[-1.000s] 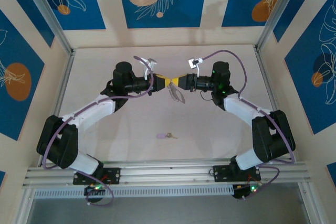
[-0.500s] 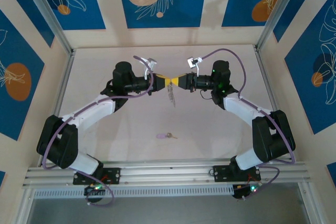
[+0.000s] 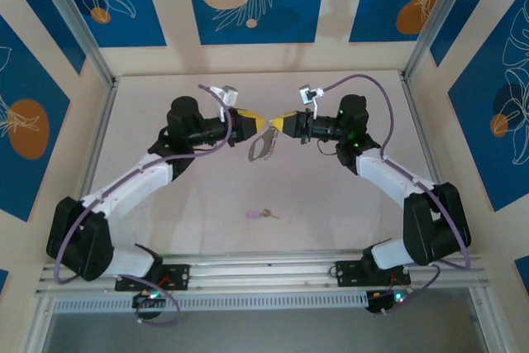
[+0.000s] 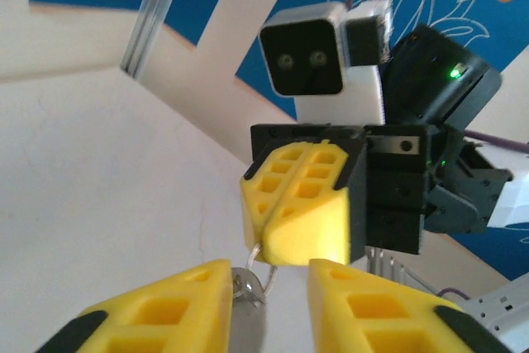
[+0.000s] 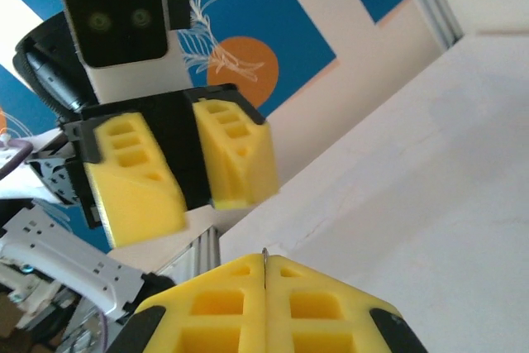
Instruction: Put the keys on the keyring
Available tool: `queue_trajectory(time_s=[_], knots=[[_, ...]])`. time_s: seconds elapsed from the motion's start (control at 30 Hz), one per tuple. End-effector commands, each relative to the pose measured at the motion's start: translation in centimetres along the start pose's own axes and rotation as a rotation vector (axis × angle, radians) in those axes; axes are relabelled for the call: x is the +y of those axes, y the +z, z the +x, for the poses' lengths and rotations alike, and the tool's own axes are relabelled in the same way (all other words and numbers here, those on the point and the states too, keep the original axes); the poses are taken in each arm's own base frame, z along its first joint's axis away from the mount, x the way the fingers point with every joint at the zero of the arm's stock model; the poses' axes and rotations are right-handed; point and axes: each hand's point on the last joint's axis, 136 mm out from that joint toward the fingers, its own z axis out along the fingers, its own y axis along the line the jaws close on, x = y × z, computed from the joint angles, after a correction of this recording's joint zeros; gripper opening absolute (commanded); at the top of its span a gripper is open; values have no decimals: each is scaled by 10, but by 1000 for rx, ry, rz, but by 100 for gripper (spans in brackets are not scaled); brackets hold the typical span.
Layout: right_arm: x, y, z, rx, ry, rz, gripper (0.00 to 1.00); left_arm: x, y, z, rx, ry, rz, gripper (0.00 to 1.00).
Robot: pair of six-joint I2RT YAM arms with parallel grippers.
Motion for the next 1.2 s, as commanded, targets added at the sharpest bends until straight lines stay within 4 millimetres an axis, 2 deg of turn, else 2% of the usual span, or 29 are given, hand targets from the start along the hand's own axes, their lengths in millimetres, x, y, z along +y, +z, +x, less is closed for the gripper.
queue_trajectory(time_s=[0.0,0.23,0.43,0.57,1.17], knots=[[10,-7,-21,-92,-118,21,0,-8,-7,-15,-55,16,-15,35],[32,-12,-49,-210,-200,9,0,-14,-11,-27,-104,25,-4,46],[50,-11,-60,-246,-231,-16,0,-12,-4,-33,-105,19,28,55],[52,-7,-61,-248,-227,-28,0,-12,0,-36,-111,10,61,57],[50,7,-53,-220,-182,-60,0,-20,3,-46,-144,-6,140,55]])
